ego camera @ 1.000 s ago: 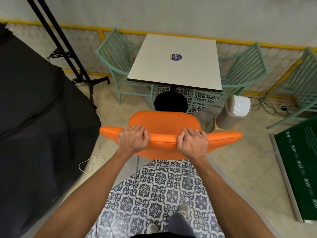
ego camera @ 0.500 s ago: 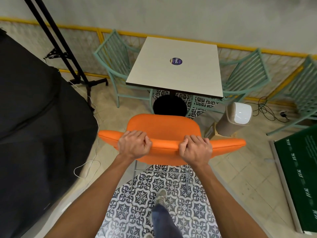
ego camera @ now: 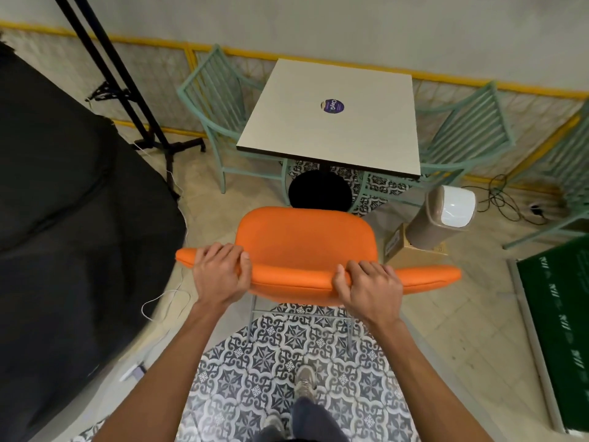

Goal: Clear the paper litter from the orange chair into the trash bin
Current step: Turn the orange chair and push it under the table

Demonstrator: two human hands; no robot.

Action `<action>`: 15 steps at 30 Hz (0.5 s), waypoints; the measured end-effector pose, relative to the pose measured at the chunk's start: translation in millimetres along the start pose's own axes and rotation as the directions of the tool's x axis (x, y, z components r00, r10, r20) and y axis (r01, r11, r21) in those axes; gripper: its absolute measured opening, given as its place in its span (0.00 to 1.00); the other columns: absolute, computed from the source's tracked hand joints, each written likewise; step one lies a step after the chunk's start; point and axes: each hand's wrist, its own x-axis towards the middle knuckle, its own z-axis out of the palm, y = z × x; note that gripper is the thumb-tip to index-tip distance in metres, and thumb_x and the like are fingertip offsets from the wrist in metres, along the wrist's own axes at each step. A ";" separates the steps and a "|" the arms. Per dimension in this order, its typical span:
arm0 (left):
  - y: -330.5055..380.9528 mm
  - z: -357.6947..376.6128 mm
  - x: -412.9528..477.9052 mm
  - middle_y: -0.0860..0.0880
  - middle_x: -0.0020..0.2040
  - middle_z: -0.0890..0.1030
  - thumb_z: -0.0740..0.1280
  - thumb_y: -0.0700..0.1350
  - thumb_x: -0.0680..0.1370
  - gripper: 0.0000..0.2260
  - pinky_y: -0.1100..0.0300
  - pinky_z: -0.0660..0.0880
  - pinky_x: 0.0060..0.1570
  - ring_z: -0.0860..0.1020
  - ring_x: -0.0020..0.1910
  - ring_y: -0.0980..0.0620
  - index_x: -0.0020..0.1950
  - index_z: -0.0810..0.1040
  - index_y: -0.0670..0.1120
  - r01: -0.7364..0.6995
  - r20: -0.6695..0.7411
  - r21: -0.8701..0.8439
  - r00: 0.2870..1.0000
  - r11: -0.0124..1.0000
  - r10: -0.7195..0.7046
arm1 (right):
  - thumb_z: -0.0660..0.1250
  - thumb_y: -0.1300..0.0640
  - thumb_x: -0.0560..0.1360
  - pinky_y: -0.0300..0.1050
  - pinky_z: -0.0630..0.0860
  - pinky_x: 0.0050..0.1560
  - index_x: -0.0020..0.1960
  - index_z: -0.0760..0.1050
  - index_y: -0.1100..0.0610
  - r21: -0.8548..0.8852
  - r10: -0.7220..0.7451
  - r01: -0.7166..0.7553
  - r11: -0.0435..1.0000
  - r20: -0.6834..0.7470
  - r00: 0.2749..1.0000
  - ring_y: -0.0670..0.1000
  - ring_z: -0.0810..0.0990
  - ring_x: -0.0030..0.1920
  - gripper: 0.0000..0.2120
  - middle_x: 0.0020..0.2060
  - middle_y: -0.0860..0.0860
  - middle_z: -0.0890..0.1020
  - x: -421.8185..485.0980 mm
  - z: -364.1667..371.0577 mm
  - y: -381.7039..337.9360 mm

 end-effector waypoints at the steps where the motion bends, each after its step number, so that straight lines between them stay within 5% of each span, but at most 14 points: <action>1: 1.3 0.3 -1.9 0.47 0.38 0.83 0.60 0.48 0.81 0.15 0.48 0.70 0.46 0.79 0.38 0.44 0.40 0.81 0.45 -0.001 -0.019 -0.017 1.000 1.000 0.001 | 0.60 0.46 0.83 0.49 0.71 0.40 0.36 0.77 0.53 0.014 0.004 -0.004 1.000 -0.038 0.999 0.53 0.79 0.31 0.20 0.31 0.51 0.81 -3.3 1.1 -0.7; 9: -7.6 11.1 15.3 0.50 0.31 0.75 0.64 0.45 0.74 0.09 0.53 0.67 0.35 0.76 0.31 0.47 0.33 0.74 0.48 -0.095 -0.070 -0.060 0.993 0.994 0.090 | 0.55 0.51 0.81 0.50 0.63 0.35 0.33 0.73 0.52 -0.056 -0.010 -0.003 0.998 -0.236 0.972 0.54 0.74 0.30 0.19 0.29 0.50 0.75 6.4 21.0 2.8; 15: -19.9 19.9 43.8 0.50 0.30 0.75 0.64 0.45 0.72 0.08 0.52 0.66 0.34 0.76 0.30 0.46 0.32 0.73 0.48 -0.107 -0.036 -0.077 0.994 0.991 0.104 | 0.59 0.51 0.77 0.50 0.63 0.34 0.32 0.73 0.53 -0.050 0.041 -0.050 0.997 -0.177 0.983 0.55 0.74 0.29 0.15 0.28 0.51 0.74 29.6 33.9 -3.8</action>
